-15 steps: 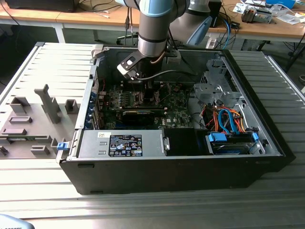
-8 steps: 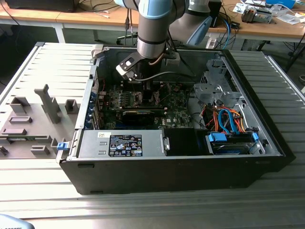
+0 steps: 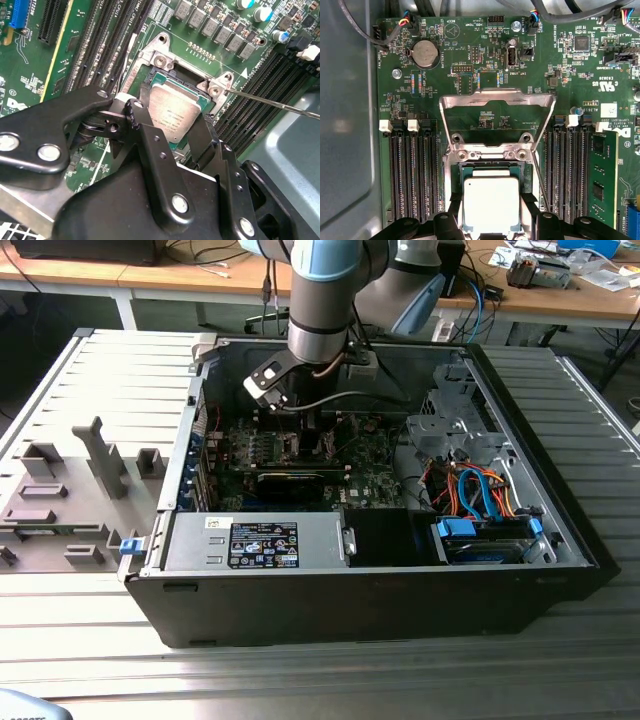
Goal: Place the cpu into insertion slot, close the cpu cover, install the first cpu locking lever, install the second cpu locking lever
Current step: 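Place the cpu into insertion slot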
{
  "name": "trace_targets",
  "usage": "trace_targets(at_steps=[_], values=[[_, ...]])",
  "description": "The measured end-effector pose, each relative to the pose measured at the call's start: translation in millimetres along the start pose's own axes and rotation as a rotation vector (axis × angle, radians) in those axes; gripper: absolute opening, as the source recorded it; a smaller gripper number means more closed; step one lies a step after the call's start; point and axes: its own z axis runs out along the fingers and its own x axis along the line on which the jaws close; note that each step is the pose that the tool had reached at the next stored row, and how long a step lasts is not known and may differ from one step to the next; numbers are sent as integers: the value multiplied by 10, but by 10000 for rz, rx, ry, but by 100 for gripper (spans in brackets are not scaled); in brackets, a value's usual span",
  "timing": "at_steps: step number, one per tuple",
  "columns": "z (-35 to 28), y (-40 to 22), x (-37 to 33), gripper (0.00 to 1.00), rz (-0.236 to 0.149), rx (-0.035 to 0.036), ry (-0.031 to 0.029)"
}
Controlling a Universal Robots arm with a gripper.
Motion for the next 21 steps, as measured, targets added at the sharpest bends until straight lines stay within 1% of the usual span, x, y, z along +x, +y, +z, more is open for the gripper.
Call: trace_targets(at_steps=[5,19,21], values=[[1,0,-10,55,0,0,-1],[3,11,-11,55,0,0,-1],[3,11,-11,56,-1,0,-1]])
